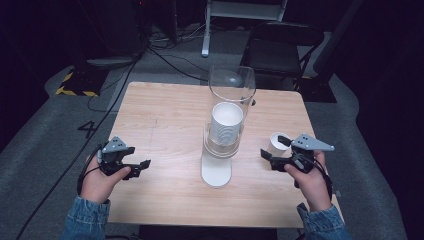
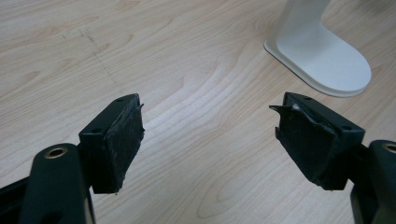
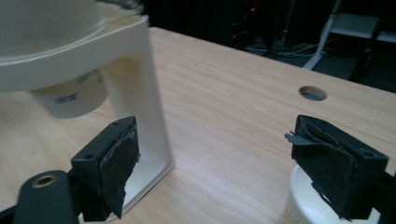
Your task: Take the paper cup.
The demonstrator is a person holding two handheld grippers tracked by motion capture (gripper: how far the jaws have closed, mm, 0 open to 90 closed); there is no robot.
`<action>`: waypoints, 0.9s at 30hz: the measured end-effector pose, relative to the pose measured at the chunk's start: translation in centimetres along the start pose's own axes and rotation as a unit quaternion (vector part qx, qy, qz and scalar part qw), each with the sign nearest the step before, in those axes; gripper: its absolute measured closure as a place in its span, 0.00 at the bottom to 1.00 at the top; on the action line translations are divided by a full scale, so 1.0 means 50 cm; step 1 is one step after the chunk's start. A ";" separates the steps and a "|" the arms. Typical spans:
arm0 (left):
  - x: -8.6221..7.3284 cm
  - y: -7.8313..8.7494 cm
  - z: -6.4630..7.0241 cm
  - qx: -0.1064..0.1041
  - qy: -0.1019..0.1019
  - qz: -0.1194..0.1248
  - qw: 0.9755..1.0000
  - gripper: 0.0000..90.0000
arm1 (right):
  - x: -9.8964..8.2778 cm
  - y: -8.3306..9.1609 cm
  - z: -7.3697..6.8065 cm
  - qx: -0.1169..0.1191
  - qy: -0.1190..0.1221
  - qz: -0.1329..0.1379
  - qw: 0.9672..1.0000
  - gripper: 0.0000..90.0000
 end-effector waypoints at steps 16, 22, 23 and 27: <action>-0.052 -0.025 0.076 -0.026 -0.051 -0.027 0.998 0.25 | -0.098 -0.029 -0.115 0.095 0.053 -0.067 0.992 0.18; -0.074 -0.036 0.098 -0.030 -0.072 -0.004 0.997 0.26 | -0.138 -0.061 -0.133 0.111 0.055 -0.095 0.988 0.20; -0.076 -0.041 0.102 -0.033 -0.076 -0.002 0.997 0.26 | -0.144 -0.067 -0.133 0.111 0.052 -0.099 0.987 0.20; -0.083 -0.056 0.112 -0.038 -0.088 -0.001 0.995 0.26 | -0.160 -0.089 -0.131 0.108 0.043 -0.100 0.988 0.21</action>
Point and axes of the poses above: each handheld gripper's, and its own axes: y roughly backward along the jaws, x roughly out of its top, z roughly to its right, the point moved 4 cm from there along -y, roughly forward along the jaws, and after that the axes turned 13 degrees about -z, right-handed, at the moved point
